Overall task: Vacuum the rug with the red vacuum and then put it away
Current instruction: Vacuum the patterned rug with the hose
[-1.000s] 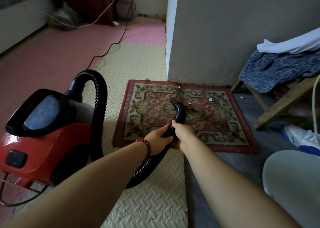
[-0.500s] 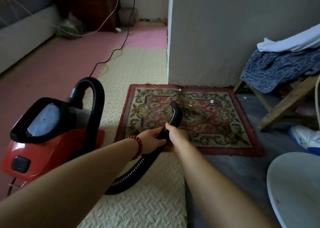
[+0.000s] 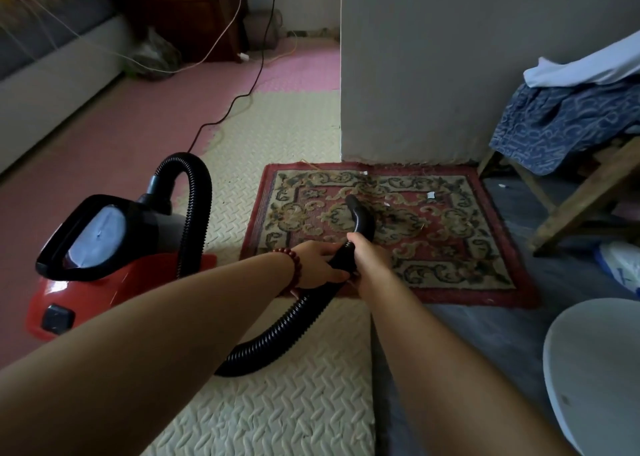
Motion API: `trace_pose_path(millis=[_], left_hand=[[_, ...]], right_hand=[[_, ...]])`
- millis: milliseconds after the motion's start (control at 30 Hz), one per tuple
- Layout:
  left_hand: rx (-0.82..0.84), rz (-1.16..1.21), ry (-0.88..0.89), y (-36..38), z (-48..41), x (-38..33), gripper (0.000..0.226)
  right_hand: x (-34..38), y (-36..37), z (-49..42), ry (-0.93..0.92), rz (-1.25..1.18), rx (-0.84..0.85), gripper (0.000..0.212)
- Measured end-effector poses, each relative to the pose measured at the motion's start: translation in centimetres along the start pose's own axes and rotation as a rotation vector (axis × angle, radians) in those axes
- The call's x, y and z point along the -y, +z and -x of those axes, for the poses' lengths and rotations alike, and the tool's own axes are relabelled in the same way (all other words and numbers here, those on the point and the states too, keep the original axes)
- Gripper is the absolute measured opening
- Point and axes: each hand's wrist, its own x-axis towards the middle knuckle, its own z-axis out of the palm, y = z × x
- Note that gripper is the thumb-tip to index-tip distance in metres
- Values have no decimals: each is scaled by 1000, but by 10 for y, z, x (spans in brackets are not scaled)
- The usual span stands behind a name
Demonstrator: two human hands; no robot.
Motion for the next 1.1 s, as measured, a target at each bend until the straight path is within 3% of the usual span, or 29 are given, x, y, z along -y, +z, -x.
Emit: trace_pose_path(millis=[67, 167, 233, 300, 500, 600, 833, 933, 1100], left_hand=[[6, 103, 32, -6, 0, 5, 57], [55, 290, 20, -13, -6, 15, 60], [123, 376, -5, -19, -9, 21, 63], [208, 412, -8, -28, -14, 29, 62], [398, 572, 47, -59, -24, 53, 42], [443, 653, 79, -65, -25, 50, 39], [471, 721, 117, -77, -28, 45, 44], [431, 724, 113, -78, -36, 53, 40], [324, 719, 111, -80, -44, 59, 48]], right_hand=[[5, 4, 0, -27, -29, 8, 60], [1, 15, -37, -32, -27, 9, 104], [-5, 22, -81, -19, -13, 11, 118], [1, 28, -74, -18, 17, -2, 110], [35, 66, -11, -177, 83, -63, 47], [59, 83, 16, -254, 197, -94, 29], [79, 91, 17, -293, 357, -176, 41], [75, 96, 1, -288, 372, -195, 56], [76, 104, -14, -302, 359, -227, 52]])
